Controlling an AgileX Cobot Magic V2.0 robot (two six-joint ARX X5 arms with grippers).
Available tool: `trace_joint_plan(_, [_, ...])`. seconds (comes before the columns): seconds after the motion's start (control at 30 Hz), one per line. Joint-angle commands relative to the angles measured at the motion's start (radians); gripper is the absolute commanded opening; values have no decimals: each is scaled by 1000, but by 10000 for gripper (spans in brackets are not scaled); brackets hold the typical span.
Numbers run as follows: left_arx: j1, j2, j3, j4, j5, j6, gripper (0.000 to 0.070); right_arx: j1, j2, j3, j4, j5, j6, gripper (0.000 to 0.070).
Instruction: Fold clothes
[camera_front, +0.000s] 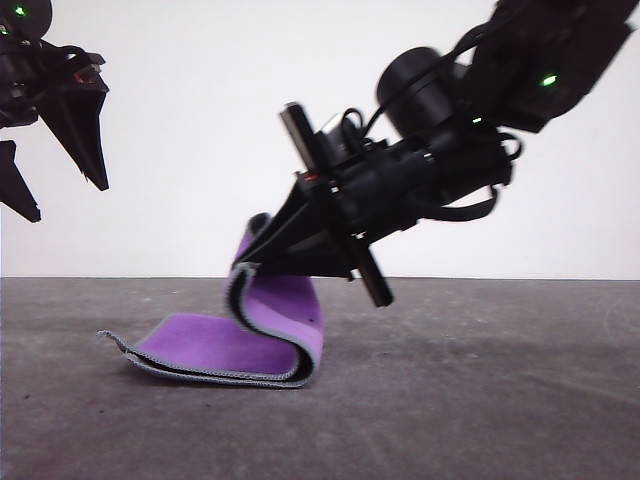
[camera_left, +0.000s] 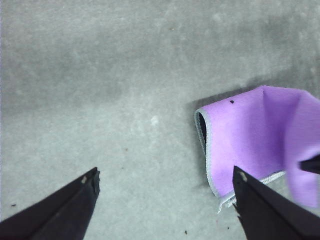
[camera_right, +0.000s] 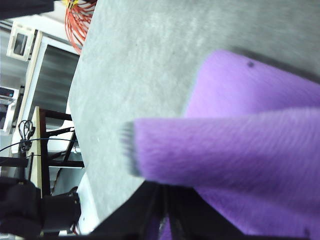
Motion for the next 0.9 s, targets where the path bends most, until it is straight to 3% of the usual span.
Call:
trace_joint_plan(0.0, [0,8,13,1,6,-6,516,16,37,33,8,-1,17,0])
trace_joint_plan(0.4, [0,8,13,2,6,-6,516,53,117,127,9,2,28,0])
trace_joint_plan(0.47, [0,8,13,2,6,-6,516,53,118,127,9,4,28,67])
trace_joint_plan(0.57, [0,8,13,2,6,-6,516,53,118,127,8,4,28,416])
trace_joint_plan(0.63, [0,8,13,2,6,-6,516,53,118,127,7,4,28,464])
trace_joint_plan(0.77, [0,8,13,2,6,-6,516,52,117,127,11,-3,0,465])
trace_joint_plan(0.87, [0,8,13,3,6,-5,516,42,107,130,24,-17,-4,510])
